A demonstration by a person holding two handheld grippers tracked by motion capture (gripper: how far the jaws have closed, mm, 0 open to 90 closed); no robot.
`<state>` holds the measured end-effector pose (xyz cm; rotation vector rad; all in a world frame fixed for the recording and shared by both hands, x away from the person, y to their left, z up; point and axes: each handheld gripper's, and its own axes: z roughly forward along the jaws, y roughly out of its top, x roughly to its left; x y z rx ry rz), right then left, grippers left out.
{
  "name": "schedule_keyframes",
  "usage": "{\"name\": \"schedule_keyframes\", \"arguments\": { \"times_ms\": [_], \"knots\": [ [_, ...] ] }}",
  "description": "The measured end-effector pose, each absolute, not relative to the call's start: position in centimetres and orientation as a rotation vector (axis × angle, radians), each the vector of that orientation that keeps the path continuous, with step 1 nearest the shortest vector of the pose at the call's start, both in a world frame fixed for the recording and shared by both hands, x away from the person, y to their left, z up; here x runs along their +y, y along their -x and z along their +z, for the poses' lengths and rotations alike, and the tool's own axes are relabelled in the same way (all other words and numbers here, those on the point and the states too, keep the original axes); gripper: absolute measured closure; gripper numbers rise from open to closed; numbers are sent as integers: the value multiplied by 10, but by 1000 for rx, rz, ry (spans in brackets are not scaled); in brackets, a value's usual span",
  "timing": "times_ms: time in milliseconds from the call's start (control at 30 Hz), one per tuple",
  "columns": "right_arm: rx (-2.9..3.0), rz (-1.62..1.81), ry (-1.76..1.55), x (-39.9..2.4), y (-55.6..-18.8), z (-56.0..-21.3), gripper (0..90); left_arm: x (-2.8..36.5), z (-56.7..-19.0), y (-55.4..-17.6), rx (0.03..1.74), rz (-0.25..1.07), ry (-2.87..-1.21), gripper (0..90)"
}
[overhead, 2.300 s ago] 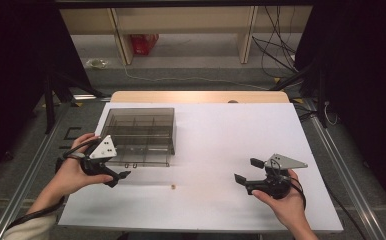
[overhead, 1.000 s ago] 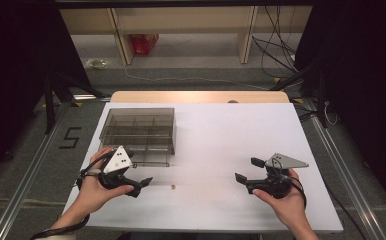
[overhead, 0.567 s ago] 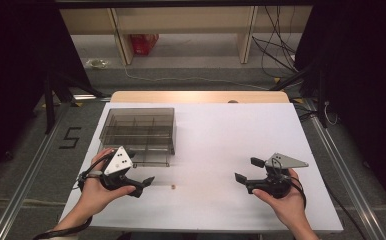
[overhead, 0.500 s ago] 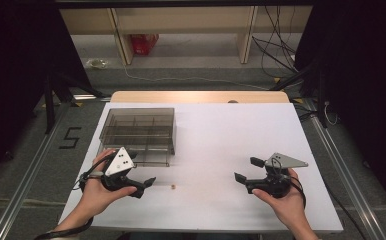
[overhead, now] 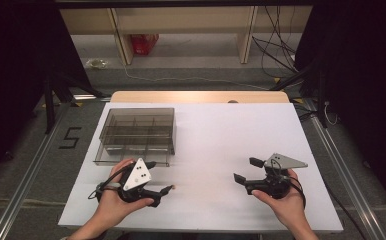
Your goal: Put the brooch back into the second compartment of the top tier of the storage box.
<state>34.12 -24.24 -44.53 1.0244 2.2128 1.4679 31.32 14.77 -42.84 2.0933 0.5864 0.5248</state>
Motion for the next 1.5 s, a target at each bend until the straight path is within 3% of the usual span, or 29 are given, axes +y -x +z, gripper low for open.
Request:
{"name": "schedule_keyframes", "arguments": {
  "times_ms": [567,1500],
  "knots": [
    [2216,1466,-1020,-241,-342,-446,159,126,-463,-321,655,453,-2246,227],
    [2219,1462,-1016,-241,-342,-446,160,119,-480,-338,788,398,-2263,336]
  ]
}}
